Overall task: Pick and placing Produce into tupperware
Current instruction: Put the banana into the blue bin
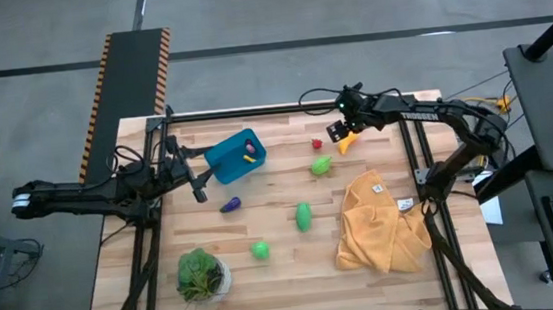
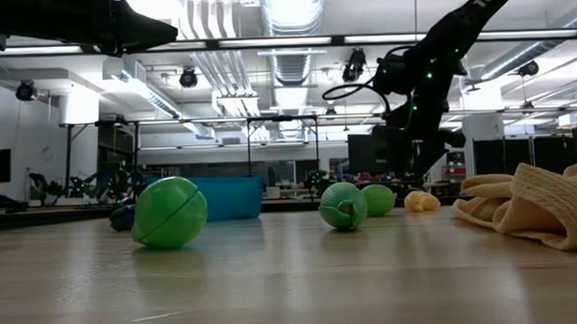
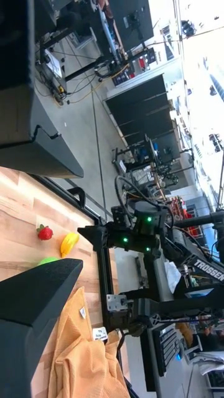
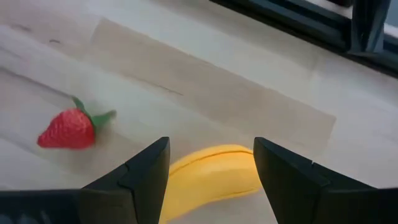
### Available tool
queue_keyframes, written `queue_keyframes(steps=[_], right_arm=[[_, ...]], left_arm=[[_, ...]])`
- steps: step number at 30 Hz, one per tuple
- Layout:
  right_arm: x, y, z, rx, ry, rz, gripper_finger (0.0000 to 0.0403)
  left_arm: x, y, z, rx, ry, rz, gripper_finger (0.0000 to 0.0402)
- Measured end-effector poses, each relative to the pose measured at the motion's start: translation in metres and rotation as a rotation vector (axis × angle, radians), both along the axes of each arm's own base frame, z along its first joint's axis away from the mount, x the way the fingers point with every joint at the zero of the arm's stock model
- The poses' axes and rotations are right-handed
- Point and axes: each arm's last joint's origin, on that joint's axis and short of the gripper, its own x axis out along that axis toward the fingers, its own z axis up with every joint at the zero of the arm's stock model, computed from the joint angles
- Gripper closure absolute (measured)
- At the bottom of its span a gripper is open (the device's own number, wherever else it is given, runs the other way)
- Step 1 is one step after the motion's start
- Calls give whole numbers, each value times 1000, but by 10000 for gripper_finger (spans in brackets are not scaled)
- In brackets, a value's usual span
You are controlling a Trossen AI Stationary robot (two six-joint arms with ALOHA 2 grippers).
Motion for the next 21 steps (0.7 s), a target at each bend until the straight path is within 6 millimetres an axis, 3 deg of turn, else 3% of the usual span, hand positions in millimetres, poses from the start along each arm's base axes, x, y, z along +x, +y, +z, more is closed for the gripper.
queue_keyframes(steps=[4, 9, 13, 21], right_arm=[[-1, 3, 8, 12, -37, 105, 179], [-2, 12, 13, 23, -5, 512, 179], [-7, 17, 12, 13, 106, 741, 179], [-14, 17, 16, -75, 394, 1022, 179]], left_arm=[[0, 0, 0, 0, 0, 0, 192], [0, 0, 0, 0, 0, 0, 192], [0, 0, 0, 0, 0, 0, 192], [0, 0, 0, 0, 0, 0, 192]])
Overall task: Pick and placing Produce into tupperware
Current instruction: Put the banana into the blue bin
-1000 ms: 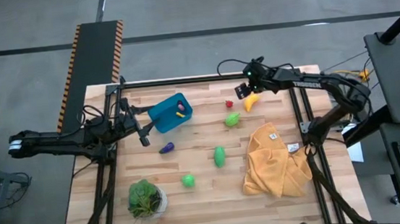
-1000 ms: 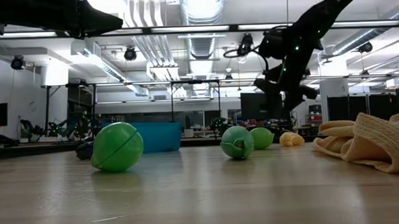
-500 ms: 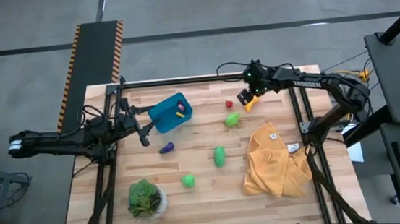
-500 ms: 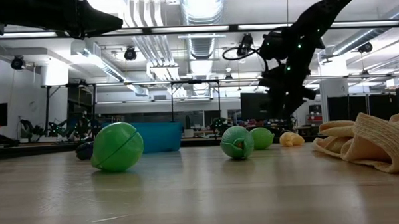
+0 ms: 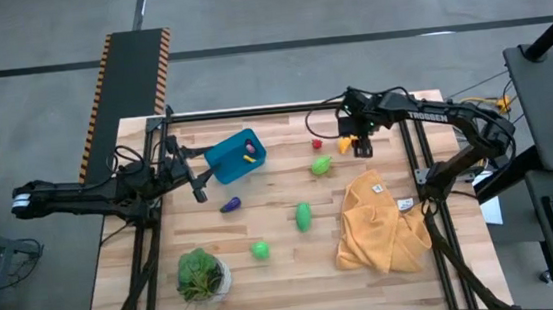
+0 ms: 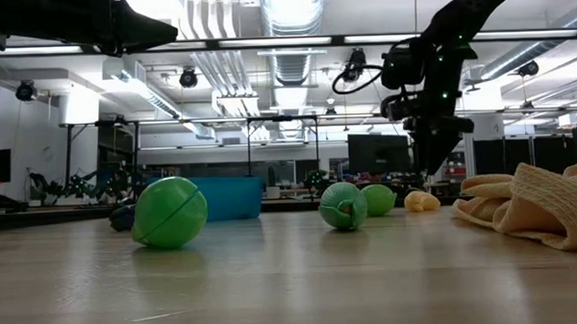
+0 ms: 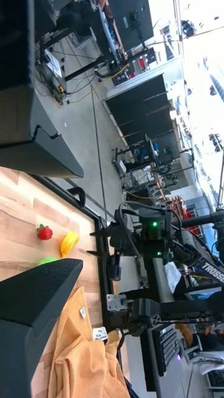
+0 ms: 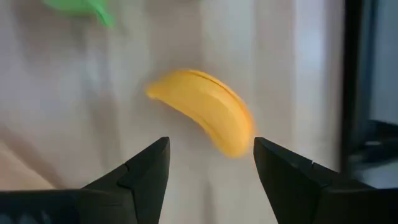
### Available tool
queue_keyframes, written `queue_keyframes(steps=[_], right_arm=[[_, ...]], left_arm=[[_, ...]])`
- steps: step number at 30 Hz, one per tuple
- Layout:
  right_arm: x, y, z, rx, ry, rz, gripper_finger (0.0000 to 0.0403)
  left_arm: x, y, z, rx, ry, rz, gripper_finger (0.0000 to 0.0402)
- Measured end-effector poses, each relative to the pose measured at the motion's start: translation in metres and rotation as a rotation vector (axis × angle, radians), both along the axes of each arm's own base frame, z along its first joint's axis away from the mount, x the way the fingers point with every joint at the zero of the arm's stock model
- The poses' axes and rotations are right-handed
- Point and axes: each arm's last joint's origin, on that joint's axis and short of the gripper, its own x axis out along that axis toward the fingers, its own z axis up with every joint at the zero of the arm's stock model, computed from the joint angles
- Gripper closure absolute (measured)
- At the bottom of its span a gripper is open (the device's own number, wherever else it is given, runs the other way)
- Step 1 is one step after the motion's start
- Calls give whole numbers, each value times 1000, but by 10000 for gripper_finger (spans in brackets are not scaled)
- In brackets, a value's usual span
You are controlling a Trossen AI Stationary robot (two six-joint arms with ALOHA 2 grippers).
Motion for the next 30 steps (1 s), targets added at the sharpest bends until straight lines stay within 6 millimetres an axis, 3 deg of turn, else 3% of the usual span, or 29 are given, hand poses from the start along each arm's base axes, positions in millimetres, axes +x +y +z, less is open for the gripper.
queue_keyframes(steps=[5, 15, 25, 30], right_arm=[[3, -3, 8, -46, 9, 58, 179], [23, -14, 8, 44, 87, -40, 175], [44, -22, -6, 76, 184, 40, 92], [43, -22, -11, 82, 201, 63, 80]], left_arm=[[0, 0, 0, 0, 0, 0, 192], [0, 0, 0, 0, -2, 0, 192], [0, 0, 0, 0, -3, 0, 192], [0, 0, 1, 0, -7, 0, 192]])
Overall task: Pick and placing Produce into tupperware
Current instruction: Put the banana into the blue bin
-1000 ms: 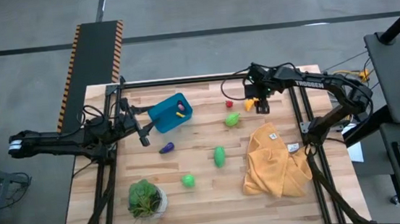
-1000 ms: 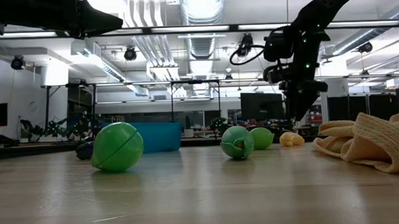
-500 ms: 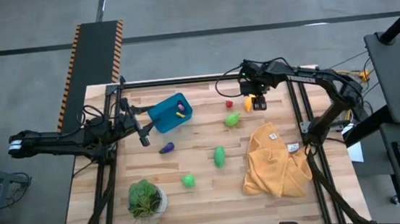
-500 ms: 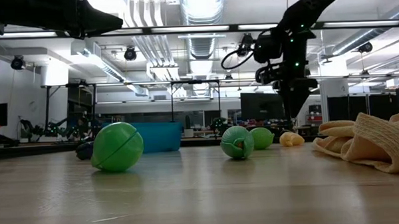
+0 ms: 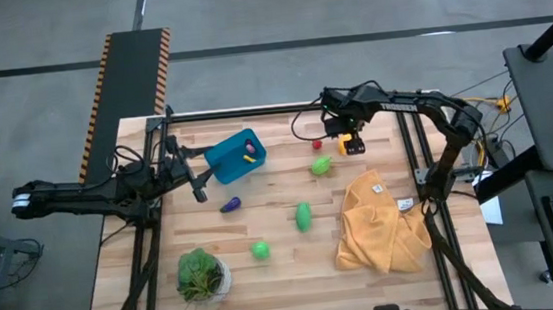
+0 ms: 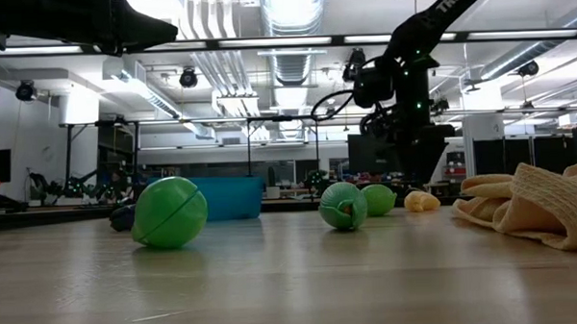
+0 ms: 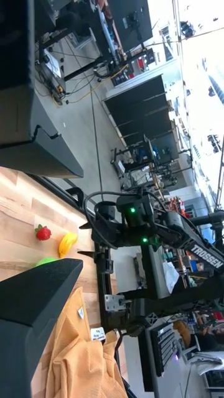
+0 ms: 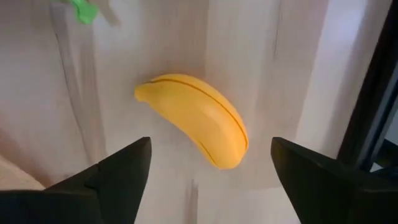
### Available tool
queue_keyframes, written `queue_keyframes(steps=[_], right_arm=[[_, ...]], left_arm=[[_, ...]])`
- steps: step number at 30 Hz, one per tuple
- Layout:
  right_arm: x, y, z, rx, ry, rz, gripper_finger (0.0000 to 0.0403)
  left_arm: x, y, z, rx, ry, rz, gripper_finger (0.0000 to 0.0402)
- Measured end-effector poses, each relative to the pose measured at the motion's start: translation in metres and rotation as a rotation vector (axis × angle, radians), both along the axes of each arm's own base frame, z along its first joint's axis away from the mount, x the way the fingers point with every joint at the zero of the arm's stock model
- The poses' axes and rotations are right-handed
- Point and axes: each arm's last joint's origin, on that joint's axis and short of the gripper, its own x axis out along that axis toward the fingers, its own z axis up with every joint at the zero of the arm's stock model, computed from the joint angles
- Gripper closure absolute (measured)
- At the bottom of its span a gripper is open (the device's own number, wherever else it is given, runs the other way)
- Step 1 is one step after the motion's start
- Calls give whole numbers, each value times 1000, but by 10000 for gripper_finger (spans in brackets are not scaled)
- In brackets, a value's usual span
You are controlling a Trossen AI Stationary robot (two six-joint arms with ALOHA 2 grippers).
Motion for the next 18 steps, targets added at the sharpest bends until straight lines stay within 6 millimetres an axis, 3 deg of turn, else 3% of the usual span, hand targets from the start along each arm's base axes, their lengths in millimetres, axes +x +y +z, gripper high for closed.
queue_keyframes(steps=[18], right_arm=[[-5, 3, -27, -25, -19, 75, 99]], left_arm=[[0, 0, 1, -2, -4, 0, 192]])
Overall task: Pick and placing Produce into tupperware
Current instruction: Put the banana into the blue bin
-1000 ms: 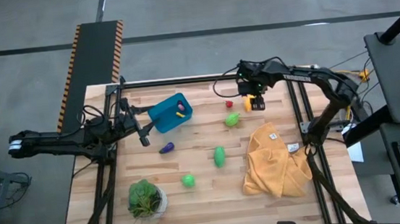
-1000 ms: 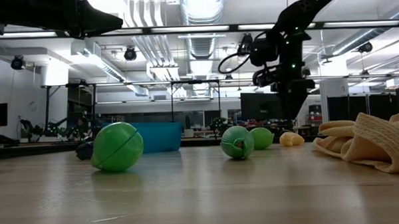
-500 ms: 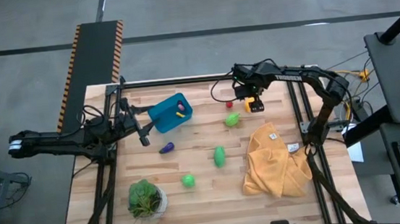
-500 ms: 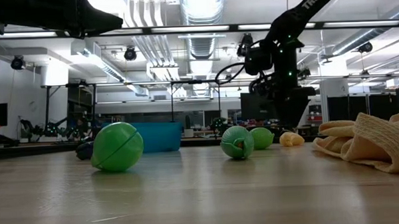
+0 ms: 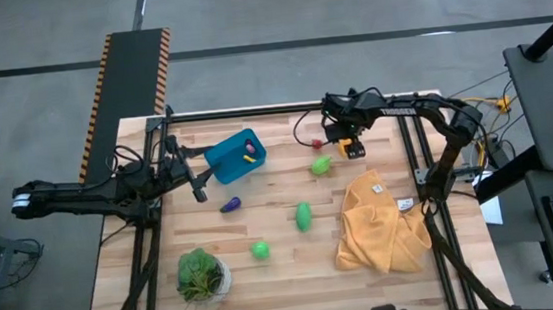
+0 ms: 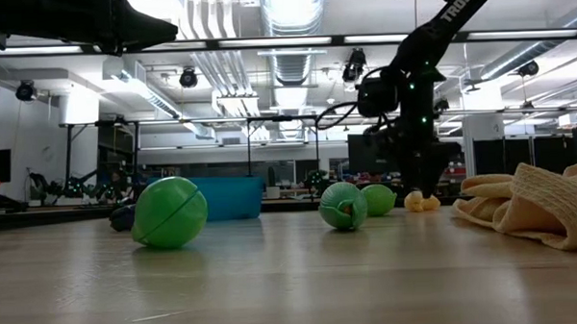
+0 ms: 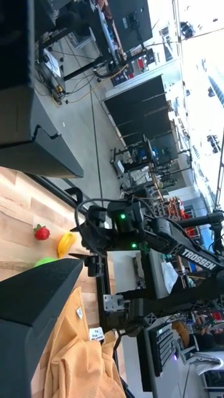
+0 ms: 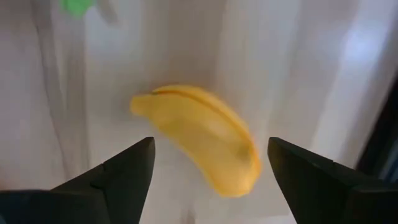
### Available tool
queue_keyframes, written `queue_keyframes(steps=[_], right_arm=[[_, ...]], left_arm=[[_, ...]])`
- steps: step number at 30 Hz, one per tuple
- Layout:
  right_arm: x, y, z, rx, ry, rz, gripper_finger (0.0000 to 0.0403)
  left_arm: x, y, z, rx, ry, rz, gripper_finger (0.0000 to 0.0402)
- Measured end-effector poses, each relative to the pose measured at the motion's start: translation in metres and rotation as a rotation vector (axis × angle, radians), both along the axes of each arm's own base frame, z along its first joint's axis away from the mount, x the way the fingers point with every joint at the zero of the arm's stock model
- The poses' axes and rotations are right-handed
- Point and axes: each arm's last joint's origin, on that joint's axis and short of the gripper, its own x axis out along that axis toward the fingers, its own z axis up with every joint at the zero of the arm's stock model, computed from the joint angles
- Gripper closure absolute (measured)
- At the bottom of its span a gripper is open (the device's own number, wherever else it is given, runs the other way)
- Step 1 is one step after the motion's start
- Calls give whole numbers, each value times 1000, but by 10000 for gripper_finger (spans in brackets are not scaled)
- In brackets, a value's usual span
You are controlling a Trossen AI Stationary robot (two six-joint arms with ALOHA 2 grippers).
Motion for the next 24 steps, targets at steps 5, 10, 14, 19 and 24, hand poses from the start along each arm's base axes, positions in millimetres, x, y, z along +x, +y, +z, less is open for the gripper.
queue_keyframes(steps=[5, 10, 14, 19, 24], right_arm=[[-2, -1, -6, -8, -9, 6, 104], [-6, -5, -13, -28, -29, 8, 106], [-11, -6, -16, -21, -20, -4, 106], [-15, -7, -20, -9, -20, -18, 116], [-16, -9, -20, 7, -44, -55, 154]], left_arm=[[0, 0, 0, 0, 0, 0, 192], [0, 0, 0, -2, -2, 0, 192], [0, 0, 1, -2, -6, 0, 192], [0, 0, 1, -2, -6, 0, 192], [0, 0, 1, -2, -5, 0, 192]])
